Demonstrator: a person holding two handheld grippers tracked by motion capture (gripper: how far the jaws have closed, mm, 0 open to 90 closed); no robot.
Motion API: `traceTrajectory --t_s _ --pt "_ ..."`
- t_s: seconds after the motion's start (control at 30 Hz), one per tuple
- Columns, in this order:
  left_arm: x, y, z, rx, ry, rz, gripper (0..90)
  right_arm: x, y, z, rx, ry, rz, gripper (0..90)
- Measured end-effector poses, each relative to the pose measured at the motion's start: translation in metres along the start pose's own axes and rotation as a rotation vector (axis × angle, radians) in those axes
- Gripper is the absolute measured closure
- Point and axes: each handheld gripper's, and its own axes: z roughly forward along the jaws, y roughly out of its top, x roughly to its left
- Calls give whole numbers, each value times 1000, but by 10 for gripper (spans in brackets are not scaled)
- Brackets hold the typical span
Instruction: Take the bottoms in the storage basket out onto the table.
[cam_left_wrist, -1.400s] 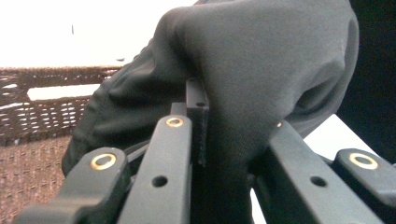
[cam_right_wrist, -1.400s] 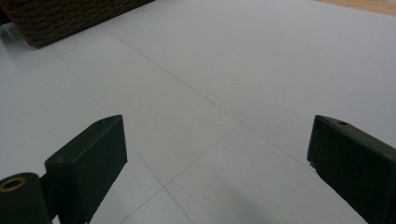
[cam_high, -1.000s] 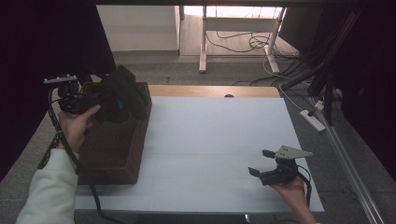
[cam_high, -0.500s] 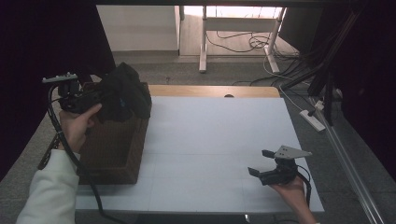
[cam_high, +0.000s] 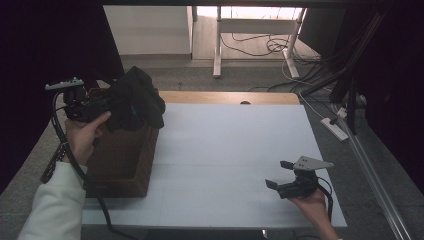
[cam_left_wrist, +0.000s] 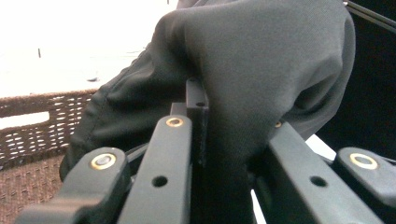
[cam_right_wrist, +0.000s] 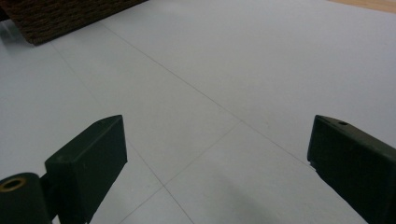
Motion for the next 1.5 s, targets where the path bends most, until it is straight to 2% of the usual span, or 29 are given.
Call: traceTrajectory --t_s 0.5,0.93,1.5 --pt "-18 1 4 -13 -59 16 815 0 0 -1 0 -2 2 47" --pt "-36 1 13 -4 -119 32 815 0 0 0 3 -4 -1 49" --pt "-57 2 26 10 -176 57 815 0 0 0 0 -5 -1 49"
